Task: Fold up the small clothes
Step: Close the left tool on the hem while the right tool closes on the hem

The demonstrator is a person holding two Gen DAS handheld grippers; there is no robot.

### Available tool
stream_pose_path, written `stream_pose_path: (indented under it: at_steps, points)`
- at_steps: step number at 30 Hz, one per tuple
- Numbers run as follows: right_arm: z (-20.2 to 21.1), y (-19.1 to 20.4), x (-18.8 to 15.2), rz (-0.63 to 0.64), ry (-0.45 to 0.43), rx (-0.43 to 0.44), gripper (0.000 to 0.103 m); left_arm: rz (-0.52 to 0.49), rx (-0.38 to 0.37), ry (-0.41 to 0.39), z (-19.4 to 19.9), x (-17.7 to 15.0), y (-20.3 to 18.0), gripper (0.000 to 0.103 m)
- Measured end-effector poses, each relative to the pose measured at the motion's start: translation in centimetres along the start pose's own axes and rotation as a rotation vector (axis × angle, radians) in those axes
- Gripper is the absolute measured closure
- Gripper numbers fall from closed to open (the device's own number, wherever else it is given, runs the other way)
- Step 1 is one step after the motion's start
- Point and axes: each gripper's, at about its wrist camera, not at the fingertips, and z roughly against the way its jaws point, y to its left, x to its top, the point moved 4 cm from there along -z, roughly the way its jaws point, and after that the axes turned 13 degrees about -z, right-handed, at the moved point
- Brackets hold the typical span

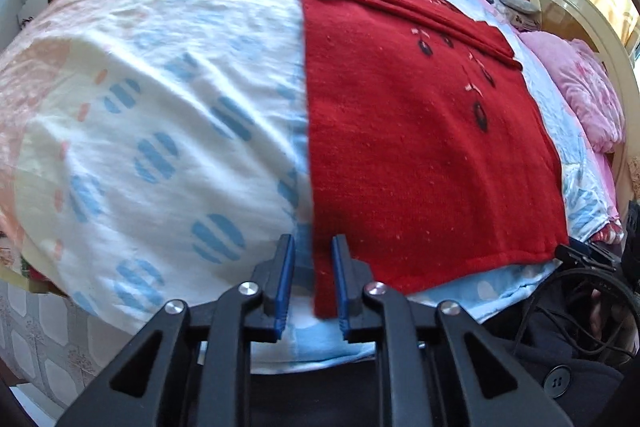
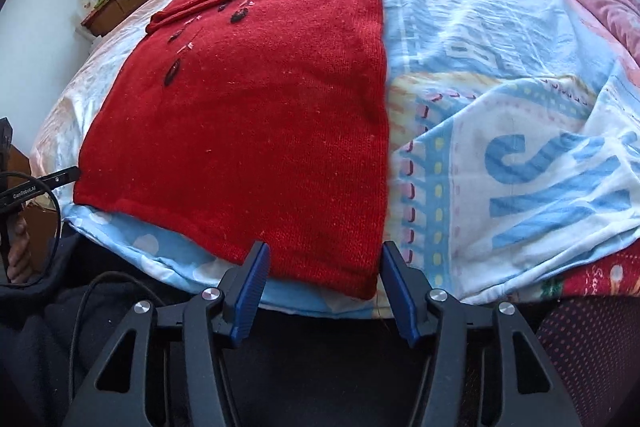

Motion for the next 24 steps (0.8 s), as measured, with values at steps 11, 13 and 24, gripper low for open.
stream_pose_path:
  at_steps: [11,13,24]
  points:
    - [-1.0,0.3,-0.3,-0.033,0.041,0.052,0.045,-0.044,-0.019,0.022,-1.1,-0.2,-0.3,0.08]
    - [-1.0,0.4,-0.3,-0.034,0.04,0.058,0.045,-0.05,-0.02,0.033,-1.3,-0.5,-0.2,0.079]
    - [-0.2,0.9,-0.2,-0.025,0.019,0.128,0.092,-0.121,-0.014,-0.003,0.3,0.4,-1.4,0.098]
